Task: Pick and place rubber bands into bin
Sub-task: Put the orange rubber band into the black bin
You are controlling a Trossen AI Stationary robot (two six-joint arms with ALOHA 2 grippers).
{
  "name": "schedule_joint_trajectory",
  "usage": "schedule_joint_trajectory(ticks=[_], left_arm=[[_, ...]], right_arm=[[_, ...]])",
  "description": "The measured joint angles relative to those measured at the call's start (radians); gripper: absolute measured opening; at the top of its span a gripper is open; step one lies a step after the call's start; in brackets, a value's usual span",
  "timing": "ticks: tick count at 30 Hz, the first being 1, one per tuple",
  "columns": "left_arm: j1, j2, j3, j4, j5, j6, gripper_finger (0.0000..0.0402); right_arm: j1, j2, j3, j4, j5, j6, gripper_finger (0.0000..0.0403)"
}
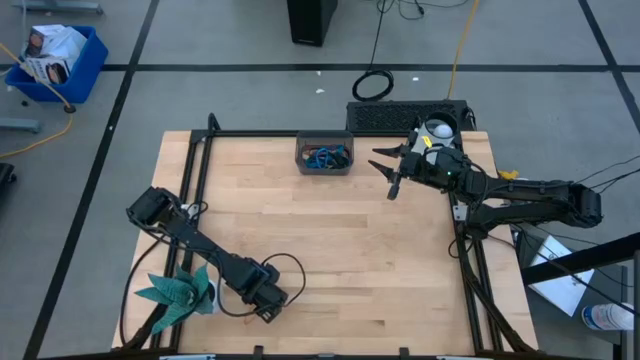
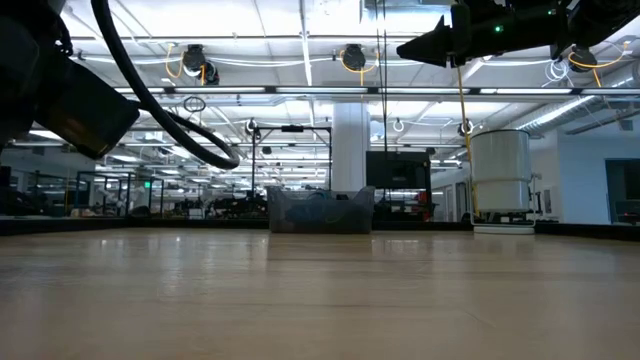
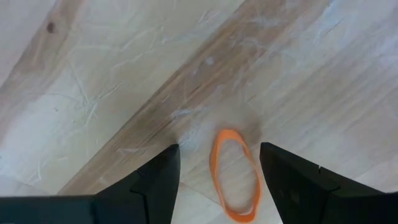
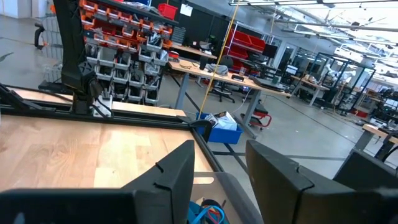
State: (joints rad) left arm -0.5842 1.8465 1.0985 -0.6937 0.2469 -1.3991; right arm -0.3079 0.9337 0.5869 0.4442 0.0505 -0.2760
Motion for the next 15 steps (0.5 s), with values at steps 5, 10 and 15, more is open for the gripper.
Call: schedule_joint_trajectory(ticks=[5, 10, 15], left_arm=[[0.000, 0.000, 0.000, 0.000, 0.007, -0.002, 0.0227], [0.000, 0.001, 0.000, -0.004, 0.008, -0.003, 0.0197], [0.000, 0.002, 0.000, 0.009, 0.012, 0.002, 0.0120]], right_arm=[[0.000, 0.000, 0.000, 0.000, 0.000, 0.000, 0.0141], [0.000, 0.000, 0.000, 0.000, 0.000, -0.001, 0.0141], [0.000, 0.000, 0.000, 0.000, 0.000, -0.005, 0.0141]])
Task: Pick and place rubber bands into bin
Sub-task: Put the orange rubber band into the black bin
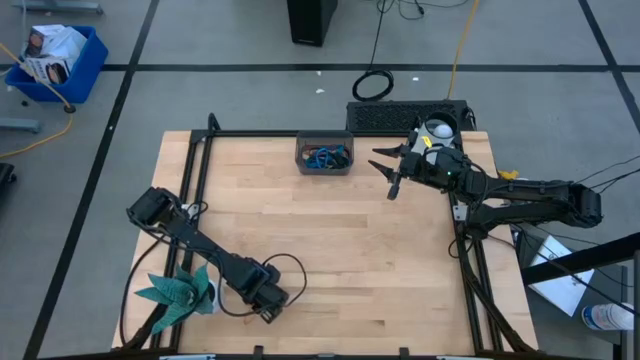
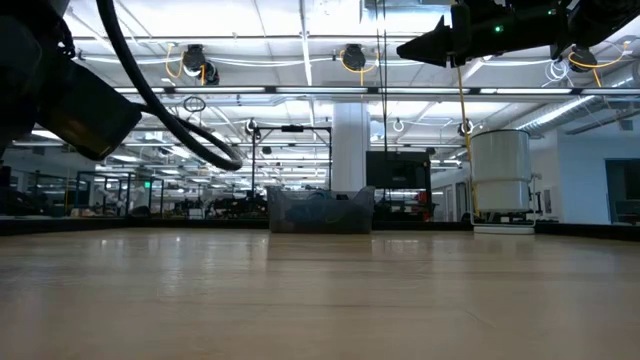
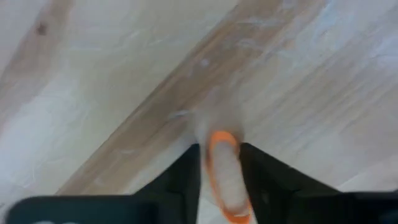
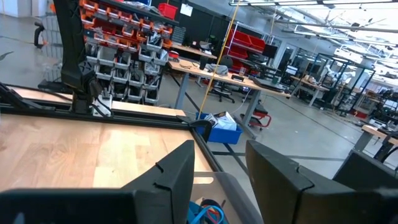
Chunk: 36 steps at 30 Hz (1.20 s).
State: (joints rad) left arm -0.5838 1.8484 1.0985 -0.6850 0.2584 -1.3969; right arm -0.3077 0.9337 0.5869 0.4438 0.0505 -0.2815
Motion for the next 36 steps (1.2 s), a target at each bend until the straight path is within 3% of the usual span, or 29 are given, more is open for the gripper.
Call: schedule_joint_trajectory(ticks=[8, 19, 26, 30, 36], left_arm=[[0.001, 0.001, 0.000, 0.028, -0.022, 0.006, 0.0013], [0.032, -0.025, 0.010, 0.062, -0.081, 0.051, 0.0004], [0.071, -0.220, 0.021, 0.041, -0.267, 0.159, 0.0003], [0.100, -0.378, 0.021, 0.033, -0.439, 0.253, 0.0002], [0.187, -0.620, 0.021, 0.061, -0.740, 0.511, 0.0001]], right_arm=[[0.000, 0.000, 0.000, 0.000, 0.000, -0.004, 0.0141], [0.000, 0.000, 0.000, 0.000, 0.000, -0.004, 0.0141], [0.000, 0.000, 0.000, 0.000, 0.000, -0.004, 0.0141], [0.000, 0.000, 0.000, 0.000, 0.000, 0.005, 0.0141], [0.000, 0.000, 0.000, 0.031, 0.000, 0.007, 0.0141]])
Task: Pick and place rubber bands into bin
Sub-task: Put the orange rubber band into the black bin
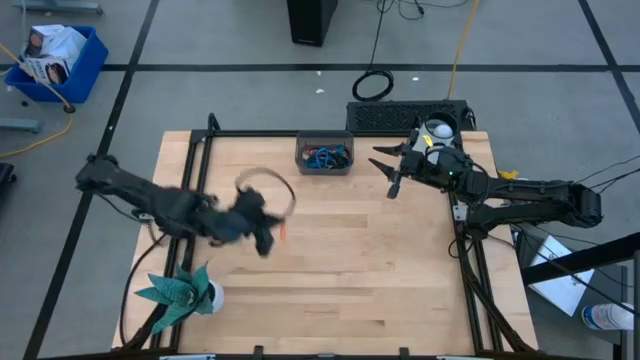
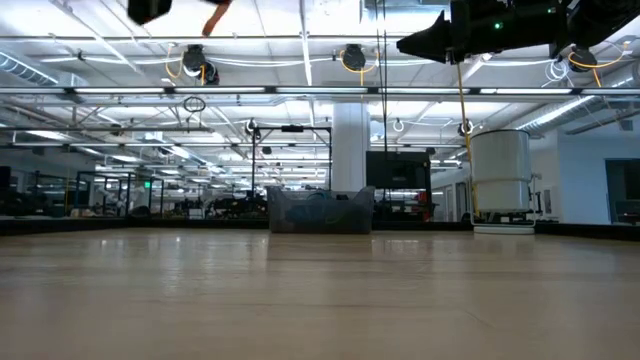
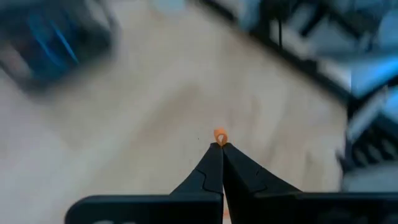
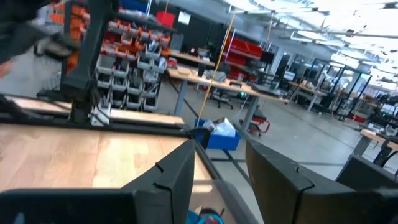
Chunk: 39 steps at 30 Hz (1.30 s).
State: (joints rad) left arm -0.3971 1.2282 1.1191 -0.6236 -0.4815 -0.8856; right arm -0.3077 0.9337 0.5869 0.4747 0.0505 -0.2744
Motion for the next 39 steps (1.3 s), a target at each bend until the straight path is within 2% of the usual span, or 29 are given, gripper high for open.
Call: schedule_joint_trajectory(ticks=[2, 5, 11, 14, 19, 24, 32, 39], left_arm=[[0.049, -0.069, 0.000, 0.036, -0.073, 0.111, 0.0001], [0.148, -0.148, 0.000, 0.150, -0.125, 0.311, 0.0001], [0.371, -0.182, 0.002, 0.420, -0.054, 0.760, 0.0001], [0.493, -0.139, 0.002, 0.515, -0.006, 0.871, 0.0001], [0.676, -0.024, 0.002, 0.581, 0.180, 0.884, 0.0000], [0.792, 0.137, 0.001, 0.607, 0.279, 0.863, 0.0000], [0.869, 0.388, 0.001, 0.651, 0.302, 0.835, 0.0000], [0.881, 0.542, 0.001, 0.651, 0.293, 0.827, 0.0000]], right_arm=[[0.000, 0.000, 0.000, 0.027, 0.000, 0.007, 0.0141], [0.000, 0.000, 0.000, 0.083, 0.000, 0.038, 0.0141], [0.000, 0.000, 0.000, 0.145, 0.000, 0.053, 0.0141], [0.000, 0.000, 0.000, 0.145, 0.000, 0.056, 0.0141], [0.000, 0.000, 0.000, 0.141, 0.000, 0.096, 0.0141], [0.000, 0.000, 0.000, 0.142, 0.000, 0.110, 0.0141], [0.000, 0.000, 0.000, 0.136, 0.000, 0.110, 0.0141], [0.000, 0.000, 0.000, 0.102, 0.000, 0.109, 0.0141]])
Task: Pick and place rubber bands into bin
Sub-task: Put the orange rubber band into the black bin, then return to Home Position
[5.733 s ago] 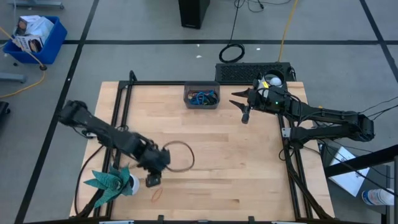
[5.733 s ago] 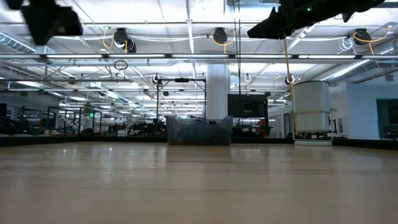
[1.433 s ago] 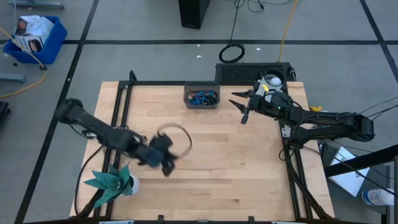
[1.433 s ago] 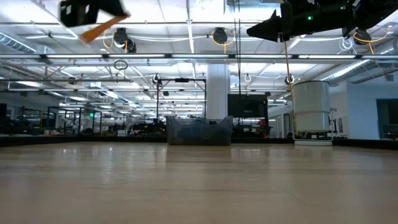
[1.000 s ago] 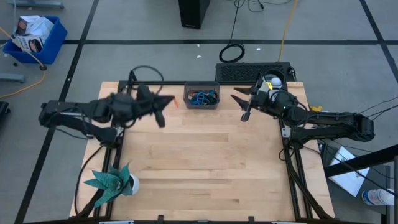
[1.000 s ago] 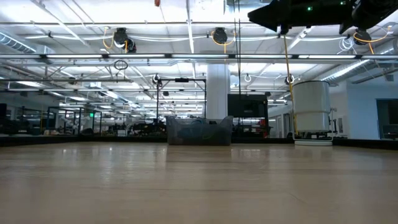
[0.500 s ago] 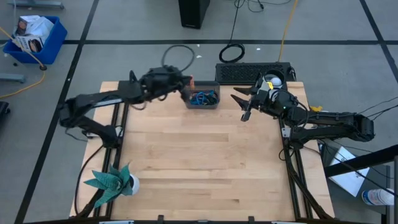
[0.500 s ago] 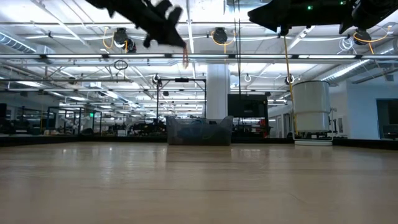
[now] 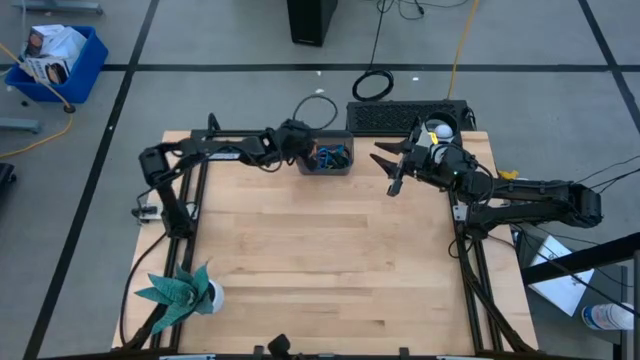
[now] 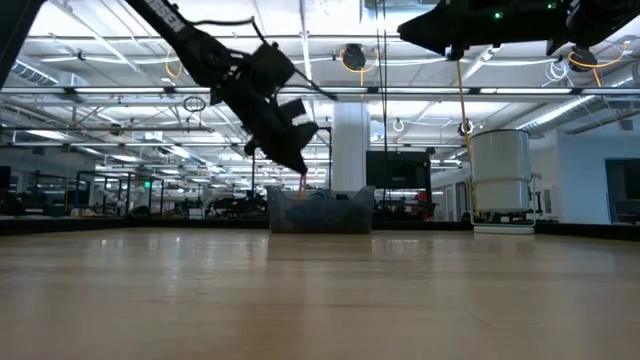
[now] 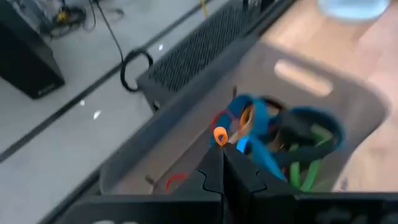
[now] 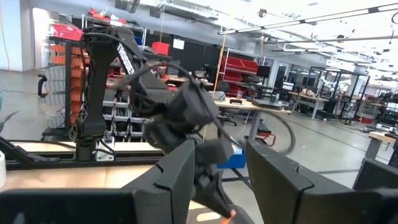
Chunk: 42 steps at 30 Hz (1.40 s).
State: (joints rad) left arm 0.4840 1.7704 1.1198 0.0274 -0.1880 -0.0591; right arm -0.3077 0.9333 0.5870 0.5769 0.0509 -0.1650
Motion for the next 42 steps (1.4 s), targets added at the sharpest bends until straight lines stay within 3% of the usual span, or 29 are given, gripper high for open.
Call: schedule_joint_trajectory(ticks=[6, 15, 23, 28, 31, 34, 38, 42], left_arm=[[-0.001, 0.074, 0.000, -0.002, -0.004, -0.003, 0.0001], [-0.001, 0.076, 0.000, -0.020, 0.005, 0.000, 0.0012], [-0.004, 0.075, 0.000, -0.024, 0.004, 0.025, 0.0063], [-0.004, 0.070, 0.000, -0.030, 0.007, -0.006, 0.0147], [-0.007, 0.024, -0.001, -0.090, 0.037, -0.014, 0.0199], [-0.008, -0.070, -0.001, -0.172, 0.072, 0.005, 0.0234], [-0.001, -0.236, -0.001, -0.234, 0.084, 0.051, 0.0263], [0.018, -0.387, -0.026, -0.191, 0.096, 0.064, 0.0279]], right_arm=[[0.000, 0.000, 0.000, -0.006, 0.000, -0.002, 0.0141], [0.000, 0.000, 0.000, -0.014, 0.000, -0.003, 0.0141], [0.000, 0.000, 0.000, -0.033, 0.000, -0.003, 0.0141], [0.000, 0.000, 0.000, -0.033, 0.000, 0.000, 0.0141], [0.000, -0.010, 0.000, -0.061, 0.011, 0.041, 0.0141], [0.000, -0.055, 0.000, -0.136, 0.099, 0.051, 0.0141], [0.000, -0.165, 0.000, -0.252, 0.226, 0.052, 0.0141], [0.000, -0.289, 0.000, -0.355, 0.237, 0.051, 0.0141]])
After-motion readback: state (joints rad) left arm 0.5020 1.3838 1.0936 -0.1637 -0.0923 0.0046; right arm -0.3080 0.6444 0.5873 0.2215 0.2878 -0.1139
